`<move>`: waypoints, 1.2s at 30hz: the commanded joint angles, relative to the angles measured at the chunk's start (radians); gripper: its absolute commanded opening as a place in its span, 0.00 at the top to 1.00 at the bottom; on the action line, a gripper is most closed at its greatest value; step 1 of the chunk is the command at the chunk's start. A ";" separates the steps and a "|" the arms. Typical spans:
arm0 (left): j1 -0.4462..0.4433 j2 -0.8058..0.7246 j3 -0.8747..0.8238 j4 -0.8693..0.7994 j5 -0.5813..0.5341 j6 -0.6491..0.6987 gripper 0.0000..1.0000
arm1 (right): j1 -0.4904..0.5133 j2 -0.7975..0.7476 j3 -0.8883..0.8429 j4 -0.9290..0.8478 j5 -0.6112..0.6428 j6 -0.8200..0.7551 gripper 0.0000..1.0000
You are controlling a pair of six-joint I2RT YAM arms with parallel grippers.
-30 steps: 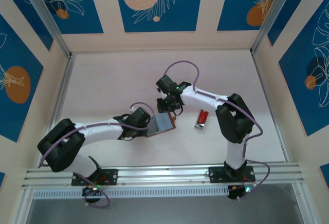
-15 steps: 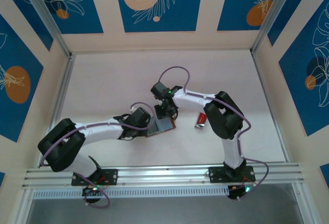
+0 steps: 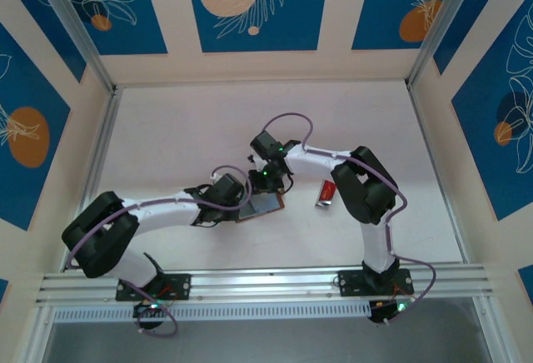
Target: Put the credit cards into the card holder
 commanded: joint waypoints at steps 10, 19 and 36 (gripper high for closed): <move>-0.010 0.072 -0.047 0.137 0.052 0.029 0.82 | 0.000 0.004 -0.036 0.070 -0.212 0.105 0.70; -0.049 -0.142 -0.086 0.012 -0.052 0.033 0.69 | -0.010 0.042 -0.025 0.055 -0.183 0.120 0.70; -0.253 -0.037 0.107 -0.038 -0.200 0.100 0.55 | -0.020 0.054 -0.008 0.032 -0.208 0.124 0.70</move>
